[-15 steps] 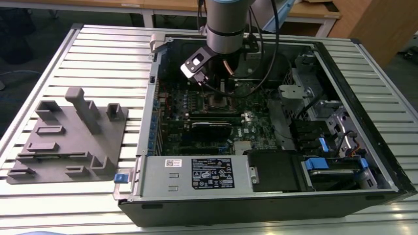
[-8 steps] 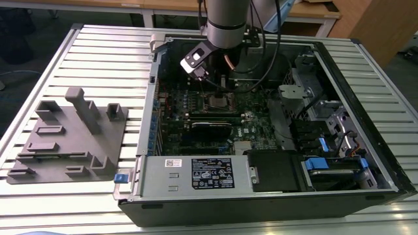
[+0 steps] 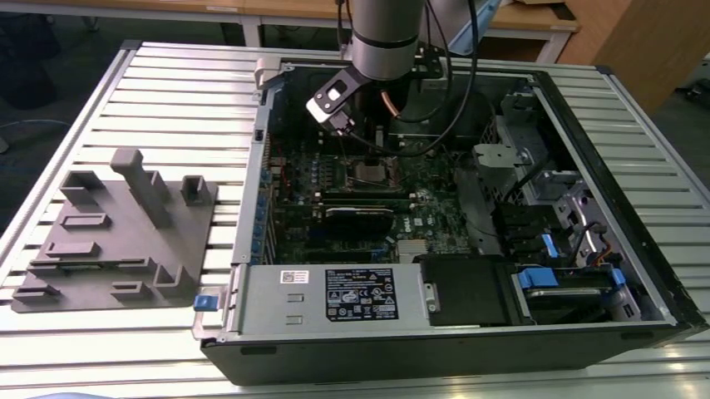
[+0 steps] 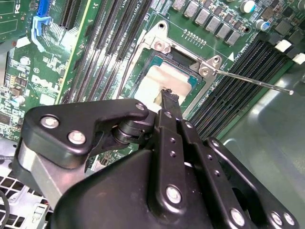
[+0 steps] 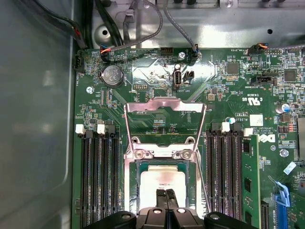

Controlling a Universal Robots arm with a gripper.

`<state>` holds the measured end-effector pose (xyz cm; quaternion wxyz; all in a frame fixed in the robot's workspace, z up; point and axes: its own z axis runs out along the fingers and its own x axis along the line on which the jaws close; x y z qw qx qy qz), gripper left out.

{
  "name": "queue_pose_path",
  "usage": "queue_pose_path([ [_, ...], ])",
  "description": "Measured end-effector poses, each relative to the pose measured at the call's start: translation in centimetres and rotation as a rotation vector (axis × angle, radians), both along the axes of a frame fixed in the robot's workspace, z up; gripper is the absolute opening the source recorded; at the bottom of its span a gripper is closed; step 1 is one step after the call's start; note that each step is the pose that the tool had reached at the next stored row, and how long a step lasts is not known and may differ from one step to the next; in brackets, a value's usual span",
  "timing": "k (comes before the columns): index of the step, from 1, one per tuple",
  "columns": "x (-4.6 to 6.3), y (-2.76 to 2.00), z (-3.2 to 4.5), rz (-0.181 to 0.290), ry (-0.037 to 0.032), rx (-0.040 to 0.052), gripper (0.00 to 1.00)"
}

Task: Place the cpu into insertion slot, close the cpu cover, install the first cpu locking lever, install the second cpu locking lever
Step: 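Close the cpu cover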

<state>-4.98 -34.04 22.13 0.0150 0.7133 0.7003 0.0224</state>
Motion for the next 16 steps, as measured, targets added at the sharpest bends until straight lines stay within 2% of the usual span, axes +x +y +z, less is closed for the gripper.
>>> queue_pose_path([
  [9,0.00,0.00,0.44,0.000,0.0000,0.0001,0.11],
  [16,0.00,0.00,0.45,0.000,0.0000,0.0000,0.11],
])
